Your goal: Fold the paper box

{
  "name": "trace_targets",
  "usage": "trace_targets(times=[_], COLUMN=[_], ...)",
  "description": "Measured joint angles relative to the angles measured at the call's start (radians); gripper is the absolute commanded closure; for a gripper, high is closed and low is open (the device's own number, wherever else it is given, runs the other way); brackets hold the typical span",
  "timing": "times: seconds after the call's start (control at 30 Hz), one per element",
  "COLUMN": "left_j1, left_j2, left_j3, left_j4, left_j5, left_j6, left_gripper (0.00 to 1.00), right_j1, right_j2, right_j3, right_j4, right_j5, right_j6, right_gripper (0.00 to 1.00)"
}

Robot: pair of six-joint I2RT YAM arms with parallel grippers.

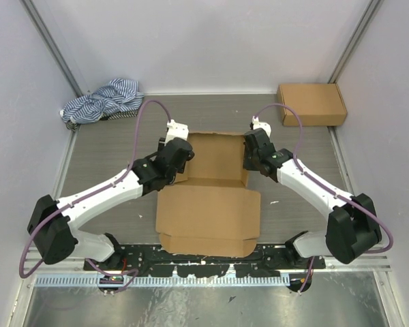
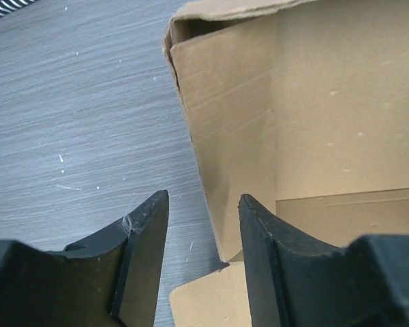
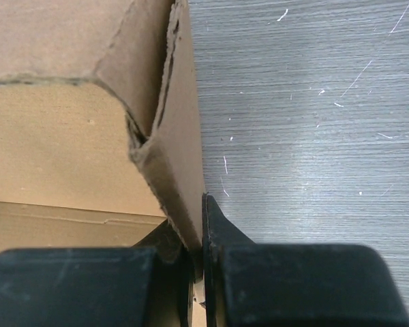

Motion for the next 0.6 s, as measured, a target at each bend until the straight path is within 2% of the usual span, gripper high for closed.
trace_targets(times=[0.23, 0.4, 0.6], left_j1=[0.032, 0.063, 0.067], left_j2=[-0.011, -0.034, -0.042], left_j3=[-0.101, -0.202, -0.217], left_j4=[0.038, 0.133, 0.204], left_j5=[0.017, 0.078, 0.117], left_j6=[-0.008, -0.018, -0.029], left_gripper=[0.52, 0.59, 0.64], right_j1=[0.000, 0.000, 0.000], right_j2=[-0.003, -0.021, -0.043], right_j3=[0.002, 0.002, 0.002], right_j4=[-0.002, -0.006, -0.006], right_j5=[-0.016, -0.032, -0.053], right_j6=[0.003, 0.001, 0.002], right_gripper=[0.99, 0.99, 0.99])
